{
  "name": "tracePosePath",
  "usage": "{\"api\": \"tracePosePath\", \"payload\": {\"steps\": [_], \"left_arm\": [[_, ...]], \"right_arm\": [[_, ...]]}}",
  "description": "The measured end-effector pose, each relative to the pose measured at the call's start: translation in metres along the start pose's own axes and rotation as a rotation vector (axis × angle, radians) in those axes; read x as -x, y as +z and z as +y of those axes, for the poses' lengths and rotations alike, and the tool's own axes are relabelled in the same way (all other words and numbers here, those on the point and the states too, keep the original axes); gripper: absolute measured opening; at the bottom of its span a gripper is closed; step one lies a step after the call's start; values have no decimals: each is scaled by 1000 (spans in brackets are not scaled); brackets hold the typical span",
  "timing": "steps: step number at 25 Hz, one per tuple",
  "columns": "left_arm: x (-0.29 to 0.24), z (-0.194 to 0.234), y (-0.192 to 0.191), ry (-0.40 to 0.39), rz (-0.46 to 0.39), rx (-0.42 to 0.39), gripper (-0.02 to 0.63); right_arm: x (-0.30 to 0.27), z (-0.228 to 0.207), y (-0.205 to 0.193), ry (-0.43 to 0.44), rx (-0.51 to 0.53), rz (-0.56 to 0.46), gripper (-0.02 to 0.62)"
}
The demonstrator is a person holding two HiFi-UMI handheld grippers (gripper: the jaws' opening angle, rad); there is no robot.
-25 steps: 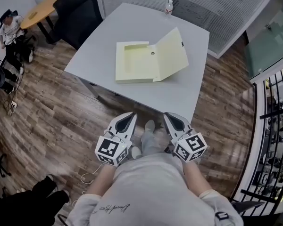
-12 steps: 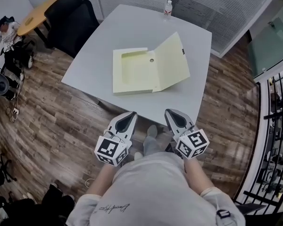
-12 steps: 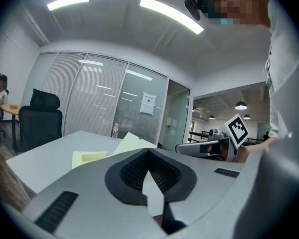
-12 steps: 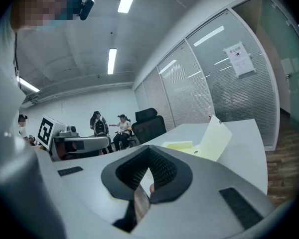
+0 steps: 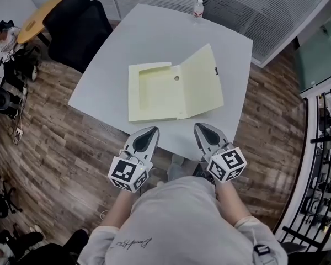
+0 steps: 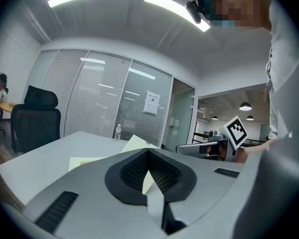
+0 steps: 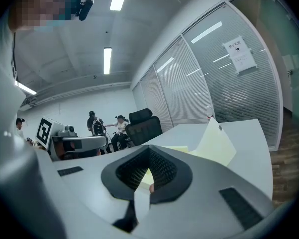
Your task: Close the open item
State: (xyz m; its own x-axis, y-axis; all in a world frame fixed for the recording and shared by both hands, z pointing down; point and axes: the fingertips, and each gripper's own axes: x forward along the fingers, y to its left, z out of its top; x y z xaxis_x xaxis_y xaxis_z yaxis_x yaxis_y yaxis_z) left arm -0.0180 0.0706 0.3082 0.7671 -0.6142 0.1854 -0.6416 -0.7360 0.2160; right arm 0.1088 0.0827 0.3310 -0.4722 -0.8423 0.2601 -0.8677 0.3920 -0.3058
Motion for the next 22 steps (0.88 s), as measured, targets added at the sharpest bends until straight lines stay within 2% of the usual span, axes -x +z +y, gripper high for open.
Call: {"api": "tracePosePath", "payload": {"steps": [13, 22], "left_arm": [[-42, 19, 6, 16, 8, 9, 9], [-79, 24, 9, 4, 40, 12, 9]], "right_arm": [[-18, -51, 21, -29, -6, -12, 14], [5, -144, 45, -206, -30, -50, 12]]}}
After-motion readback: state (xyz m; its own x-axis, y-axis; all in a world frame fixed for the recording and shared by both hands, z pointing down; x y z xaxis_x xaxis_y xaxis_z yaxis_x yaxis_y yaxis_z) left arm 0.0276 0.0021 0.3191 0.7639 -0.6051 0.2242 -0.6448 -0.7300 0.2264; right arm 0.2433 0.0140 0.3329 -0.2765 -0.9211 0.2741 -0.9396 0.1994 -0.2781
